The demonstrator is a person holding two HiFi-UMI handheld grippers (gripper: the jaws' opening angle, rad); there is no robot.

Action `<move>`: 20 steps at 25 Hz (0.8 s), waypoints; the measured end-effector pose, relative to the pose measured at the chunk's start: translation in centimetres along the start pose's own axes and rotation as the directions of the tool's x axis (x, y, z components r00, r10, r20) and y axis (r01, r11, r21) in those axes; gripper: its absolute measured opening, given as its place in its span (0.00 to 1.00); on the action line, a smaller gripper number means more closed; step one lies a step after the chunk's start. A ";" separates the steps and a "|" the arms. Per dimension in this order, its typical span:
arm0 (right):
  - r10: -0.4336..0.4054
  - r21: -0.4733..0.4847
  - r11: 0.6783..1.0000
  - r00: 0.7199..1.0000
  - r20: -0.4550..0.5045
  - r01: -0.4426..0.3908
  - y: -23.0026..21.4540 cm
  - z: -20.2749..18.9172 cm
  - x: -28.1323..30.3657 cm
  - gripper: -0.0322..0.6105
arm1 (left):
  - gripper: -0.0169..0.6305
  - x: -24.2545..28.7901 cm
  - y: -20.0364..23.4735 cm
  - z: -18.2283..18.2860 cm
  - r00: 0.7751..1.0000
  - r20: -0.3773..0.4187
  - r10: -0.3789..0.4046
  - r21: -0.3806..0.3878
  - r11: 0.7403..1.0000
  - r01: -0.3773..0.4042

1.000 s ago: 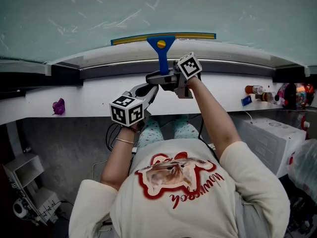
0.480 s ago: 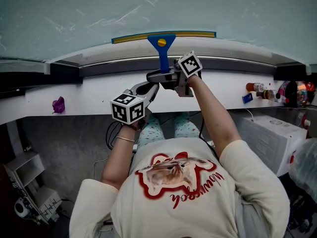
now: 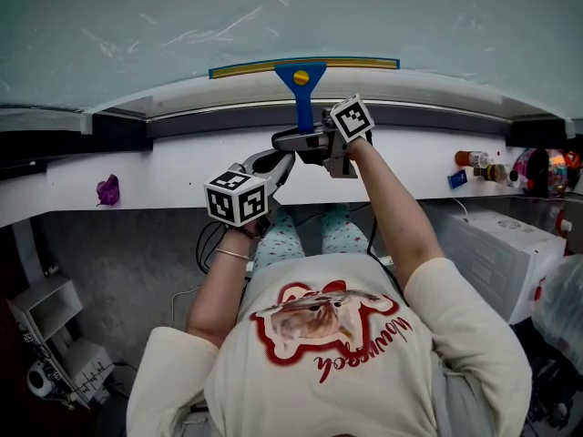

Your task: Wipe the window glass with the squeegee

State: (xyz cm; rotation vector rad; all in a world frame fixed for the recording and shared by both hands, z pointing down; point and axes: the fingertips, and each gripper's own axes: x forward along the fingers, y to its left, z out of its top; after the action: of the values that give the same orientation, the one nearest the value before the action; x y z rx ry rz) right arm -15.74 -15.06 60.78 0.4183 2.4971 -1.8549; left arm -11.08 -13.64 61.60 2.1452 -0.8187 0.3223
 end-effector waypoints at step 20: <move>0.036 -0.192 0.981 0.999 0.027 -0.031 5.0 -0.6 3.2 0.07 | 0.03 -5.3 -2.9 1.0 0.997 -0.005 -0.072 0.188 0.979 0.072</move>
State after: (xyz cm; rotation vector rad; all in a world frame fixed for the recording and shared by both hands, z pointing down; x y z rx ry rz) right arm -17.67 -12.55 55.75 0.4210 2.5989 -1.5776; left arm -13.24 -10.72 56.71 2.3457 -0.7339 0.3732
